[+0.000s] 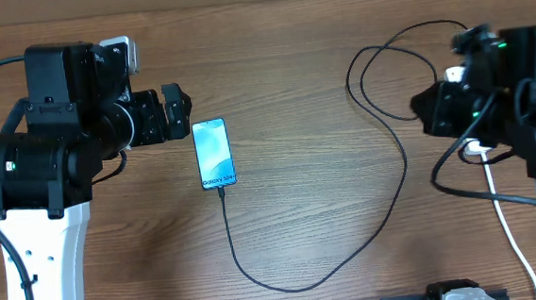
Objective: Plug charger to phone and switch on socket
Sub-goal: 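Lift the right gripper away from the power strip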
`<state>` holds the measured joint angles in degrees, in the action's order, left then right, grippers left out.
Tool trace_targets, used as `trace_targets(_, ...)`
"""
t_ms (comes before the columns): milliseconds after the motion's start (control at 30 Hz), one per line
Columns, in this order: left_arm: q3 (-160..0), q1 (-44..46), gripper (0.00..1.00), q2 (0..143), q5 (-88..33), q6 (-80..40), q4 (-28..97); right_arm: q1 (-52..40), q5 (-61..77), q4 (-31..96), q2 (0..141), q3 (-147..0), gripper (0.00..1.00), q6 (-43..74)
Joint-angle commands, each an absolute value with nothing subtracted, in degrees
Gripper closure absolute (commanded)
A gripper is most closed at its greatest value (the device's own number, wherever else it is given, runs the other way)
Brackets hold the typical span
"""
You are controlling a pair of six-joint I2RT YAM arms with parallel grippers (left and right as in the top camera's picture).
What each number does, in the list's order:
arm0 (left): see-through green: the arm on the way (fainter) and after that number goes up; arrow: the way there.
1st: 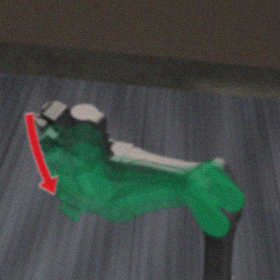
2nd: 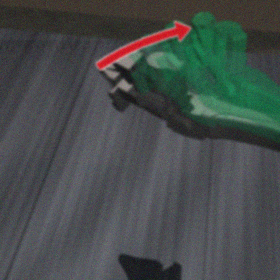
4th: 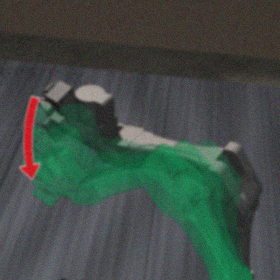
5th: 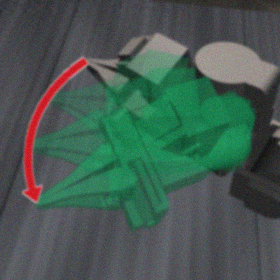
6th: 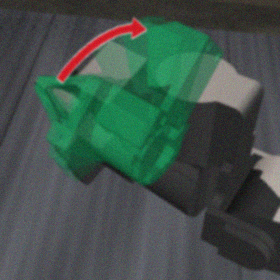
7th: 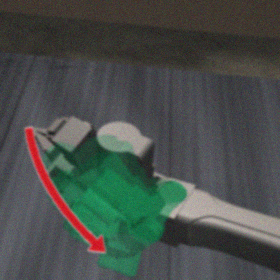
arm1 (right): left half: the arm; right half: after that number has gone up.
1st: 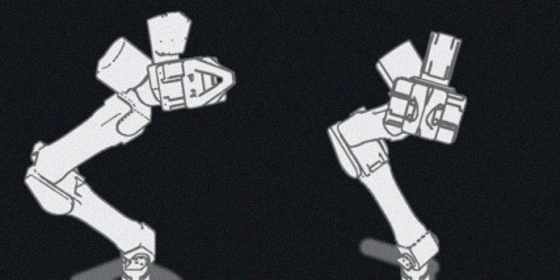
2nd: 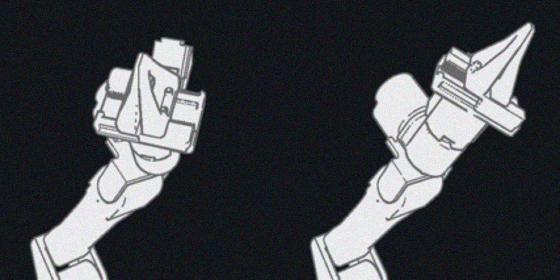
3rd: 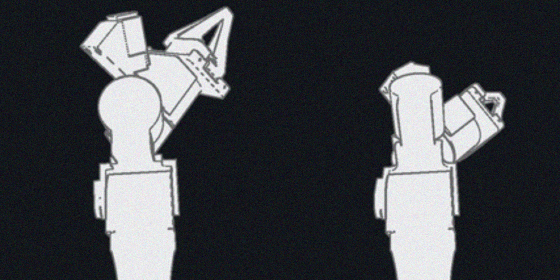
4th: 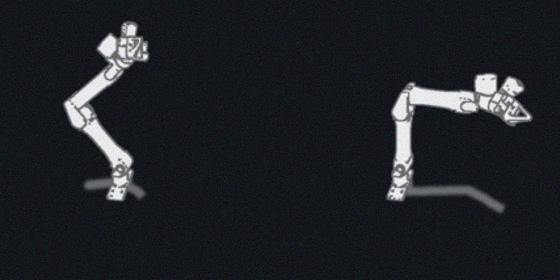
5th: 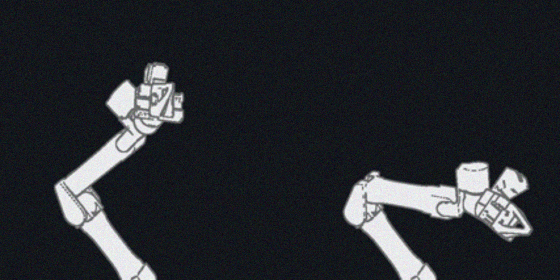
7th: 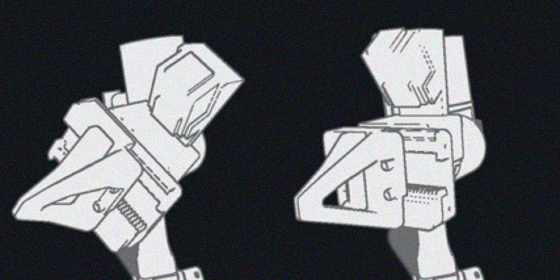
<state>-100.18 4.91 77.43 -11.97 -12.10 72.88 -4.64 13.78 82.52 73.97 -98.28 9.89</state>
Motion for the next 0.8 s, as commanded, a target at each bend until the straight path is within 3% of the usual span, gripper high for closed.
trace_targets(0, -101.41, 5.02, 0.0, 77.52, -12.67, -12.45, 72.88, -5.61, 11.62, 82.98, 73.73, -99.37, 0.44, 9.13)
trace_targets(33, -101.41, 5.02, 0.0, 77.52, -12.67, -12.45, 72.88, -5.61, 11.62, 83.22, 73.73, -99.39, 0.0, 9.13)
trace_targets(567, -101.41, 5.02, 0.0, 77.52, -12.67, -12.45, 72.88, -5.61, 6.31, 84.95, 73.78, -99.33, 0.0, 8.86)
trace_targets(767, -101.41, 5.02, 0.0, 77.52, -12.67, -12.45, 72.88, -5.56, 3.92, 78.91, 72.51, -97.36, 0.0, 8.56)
